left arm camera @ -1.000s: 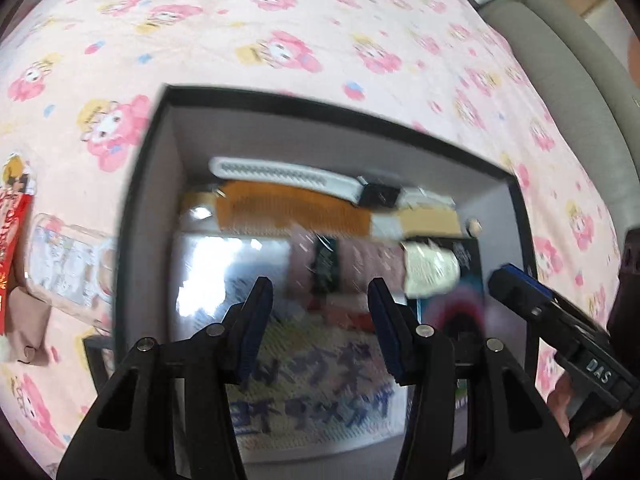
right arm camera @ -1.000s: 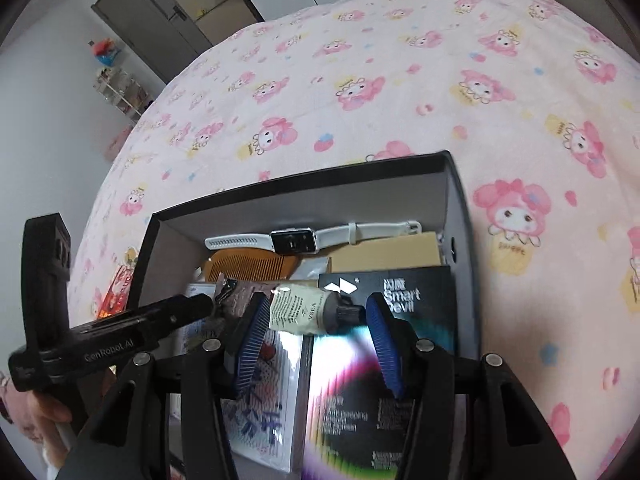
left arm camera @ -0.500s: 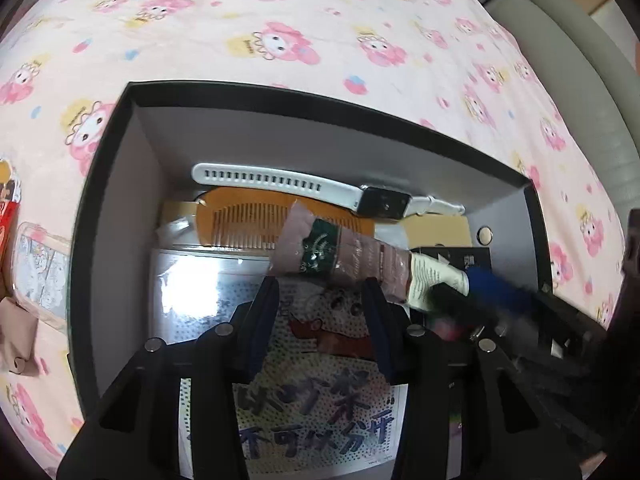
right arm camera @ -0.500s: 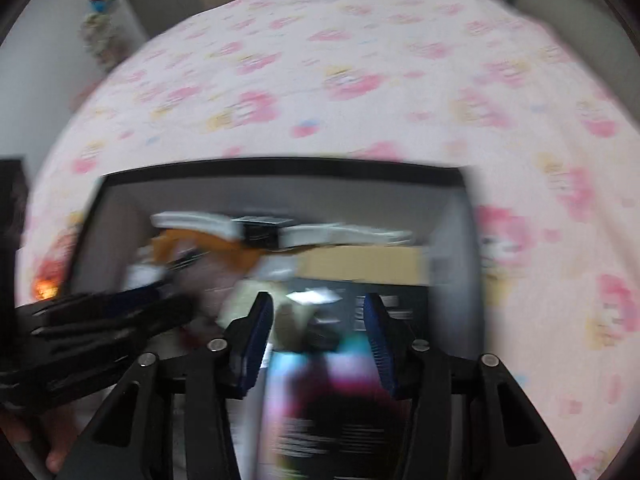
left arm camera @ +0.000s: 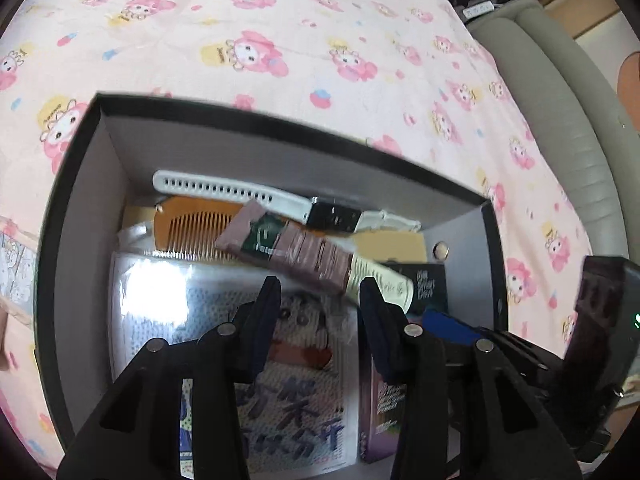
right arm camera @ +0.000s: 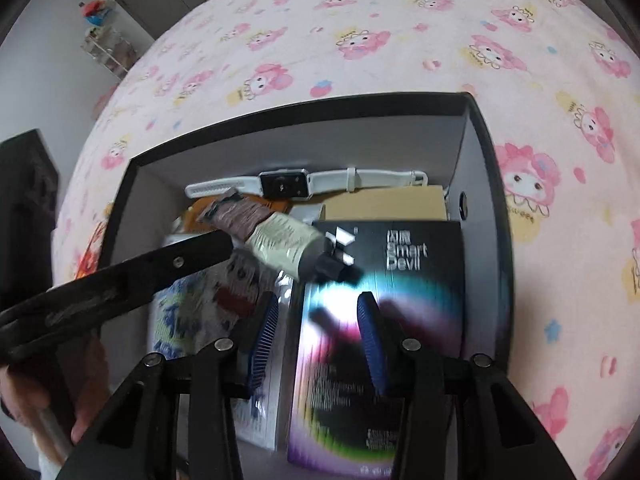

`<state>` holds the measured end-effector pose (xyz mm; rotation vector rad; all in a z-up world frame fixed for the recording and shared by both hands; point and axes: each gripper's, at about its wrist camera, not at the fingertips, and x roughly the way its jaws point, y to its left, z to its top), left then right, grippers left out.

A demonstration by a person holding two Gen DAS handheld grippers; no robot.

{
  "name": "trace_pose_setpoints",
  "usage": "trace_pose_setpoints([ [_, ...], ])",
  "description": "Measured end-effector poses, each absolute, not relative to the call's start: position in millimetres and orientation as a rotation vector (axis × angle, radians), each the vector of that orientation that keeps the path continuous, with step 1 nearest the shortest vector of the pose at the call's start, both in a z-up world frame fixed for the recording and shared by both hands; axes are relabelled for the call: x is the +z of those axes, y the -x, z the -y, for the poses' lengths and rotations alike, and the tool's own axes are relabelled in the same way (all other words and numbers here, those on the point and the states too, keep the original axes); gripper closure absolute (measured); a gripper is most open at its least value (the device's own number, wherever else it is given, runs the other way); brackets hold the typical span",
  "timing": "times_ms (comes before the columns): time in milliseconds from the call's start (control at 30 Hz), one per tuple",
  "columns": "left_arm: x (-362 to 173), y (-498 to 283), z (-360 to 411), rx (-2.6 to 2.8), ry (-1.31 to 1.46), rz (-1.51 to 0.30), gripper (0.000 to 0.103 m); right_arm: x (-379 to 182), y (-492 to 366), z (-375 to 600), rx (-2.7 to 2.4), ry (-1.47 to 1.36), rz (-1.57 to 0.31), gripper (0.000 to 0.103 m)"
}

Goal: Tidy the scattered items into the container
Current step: 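Press the tube down flat in the box with the left gripper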

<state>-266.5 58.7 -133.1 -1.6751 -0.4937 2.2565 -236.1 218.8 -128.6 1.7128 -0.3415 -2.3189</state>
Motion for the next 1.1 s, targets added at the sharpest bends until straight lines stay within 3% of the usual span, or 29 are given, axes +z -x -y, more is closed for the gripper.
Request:
trace_pose_setpoints([
  [167,-128.3,276.4,-53.5,2.341,1.652,0.518,0.062,-142.0,263.0,-211.3,-2.308,-1.711,0.338,0.074],
  [333,-138.5,286.2,-59.1,2.257,1.685,0.499,0.062,-126.4,267.0,-211.0,-2.369,-1.636,0.319,0.075],
  [500,-142.8,294.0,-81.4,2.309,1.716,0.303,0.062,-95.2,256.7,-238.3,-2.634,-1.518,0.323,0.074],
  [700,-149.3,295.1,-75.3,2.419,1.825,0.204,0.062,-137.0,281.6,-212.5,-2.459,-1.685,0.279,0.075],
  [833,-151.2,289.9,-51.6,2.39,1.814,0.349,0.062,-140.7,286.4,-205.2,-2.46,-1.706,0.218,0.075],
  [1100,-132.8,280.4,-46.9,2.355,1.696,0.415,0.061,-134.0,282.5,-206.8,-2.47,-1.662,0.274,0.074],
])
